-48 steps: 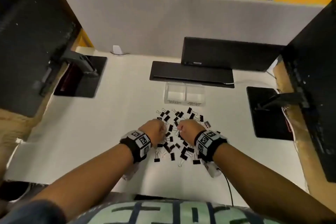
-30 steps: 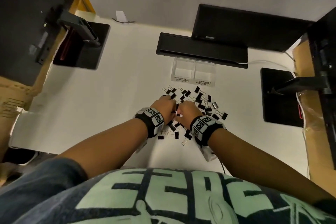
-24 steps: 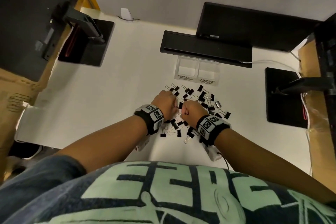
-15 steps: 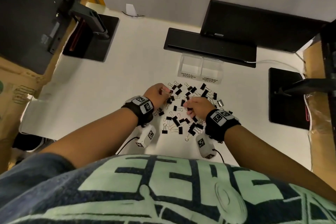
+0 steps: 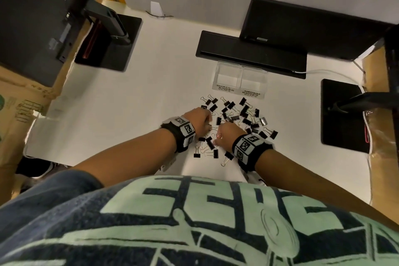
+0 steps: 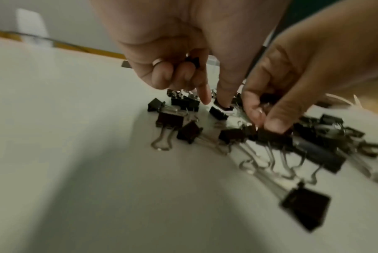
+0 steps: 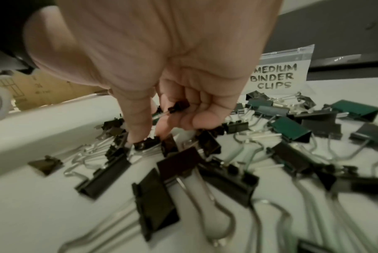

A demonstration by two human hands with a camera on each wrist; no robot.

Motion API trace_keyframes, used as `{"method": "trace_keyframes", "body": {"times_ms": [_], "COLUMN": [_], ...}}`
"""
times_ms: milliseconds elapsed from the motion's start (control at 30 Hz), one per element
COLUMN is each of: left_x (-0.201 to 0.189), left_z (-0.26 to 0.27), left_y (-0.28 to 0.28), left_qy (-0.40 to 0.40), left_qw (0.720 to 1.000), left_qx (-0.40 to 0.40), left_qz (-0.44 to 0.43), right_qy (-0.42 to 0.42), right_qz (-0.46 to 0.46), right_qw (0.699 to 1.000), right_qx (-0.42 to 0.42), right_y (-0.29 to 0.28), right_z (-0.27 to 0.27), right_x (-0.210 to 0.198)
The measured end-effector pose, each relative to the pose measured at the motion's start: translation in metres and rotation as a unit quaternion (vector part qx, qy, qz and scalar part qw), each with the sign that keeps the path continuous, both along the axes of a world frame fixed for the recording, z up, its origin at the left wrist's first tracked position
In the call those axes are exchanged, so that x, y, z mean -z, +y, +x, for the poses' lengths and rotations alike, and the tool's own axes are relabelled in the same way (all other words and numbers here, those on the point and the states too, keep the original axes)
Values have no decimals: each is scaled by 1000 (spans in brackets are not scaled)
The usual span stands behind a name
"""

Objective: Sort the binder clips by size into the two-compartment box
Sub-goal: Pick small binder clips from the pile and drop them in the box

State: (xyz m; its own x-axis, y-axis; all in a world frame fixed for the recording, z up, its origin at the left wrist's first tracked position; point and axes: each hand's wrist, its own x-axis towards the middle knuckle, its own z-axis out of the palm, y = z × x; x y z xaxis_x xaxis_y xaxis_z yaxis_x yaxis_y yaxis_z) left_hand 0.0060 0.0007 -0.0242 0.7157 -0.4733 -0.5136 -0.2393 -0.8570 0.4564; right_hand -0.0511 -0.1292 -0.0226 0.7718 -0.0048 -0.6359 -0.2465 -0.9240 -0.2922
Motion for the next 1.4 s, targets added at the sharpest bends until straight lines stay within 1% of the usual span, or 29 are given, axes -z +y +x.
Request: {"method": "trace_keyframes", "body": {"times_ms": [67,133,233,300,333,400,500,567,633,700,800,867,933,1033,1133,1200,1300,1400], "left_x": [2,3,2,1,1,2,3,1,-5,-14,-29,-38,-45,-53,-59,-61,-57,-50], "left_z": [1,1,0,-1,-2,-3,-3,-1,1,9,29,45,60,82,98,106,115,116], "left_y": [-2,-4,-8,-10,-10,-10,-9,-7,-7,-8,-12,-17,-25,-40,-55,-64,-76,-83], "left_qy": [-12,-26,-42,-48,-47,-42,-29,-8,8,3,-6,-22,-36,-78,-112,-119,-112,-109], "left_qw": [998,996,994,993,994,995,997,999,999,997,988,985,984,986,986,989,992,994], "left_qx": [54,77,79,75,72,71,73,50,7,-41,-115,-134,-144,-126,-102,-79,-39,22], "left_qz": [30,47,67,72,69,50,13,-11,-44,-67,-101,-108,-103,-79,-64,-50,-32,-1], "right_qy": [-8,-17,-40,-41,-50,-72,-114,-128,-137,-159,-167,-151,-152,-177,-206,-219,-200,-146], "right_qz": [-5,0,4,29,50,101,168,213,225,170,60,22,12,23,43,64,90,99], "right_qw": [1000,1000,999,999,998,989,961,937,925,942,973,982,983,977,968,959,953,965], "right_qx": [-2,-3,-21,-17,-1,76,187,247,273,243,149,107,101,115,137,171,209,193], "right_y": [1,3,5,3,-1,-11,-31,-45,-54,-57,-50,-48,-47,-51,-60,-68,-77,-77], "right_z": [-1,-2,-2,-3,-3,4,34,64,90,113,129,133,132,127,117,105,77,51], "right_x": [3,5,9,9,7,-1,-20,-33,-43,-47,-49,-45,-41,-37,-41,-43,-40,-26]}}
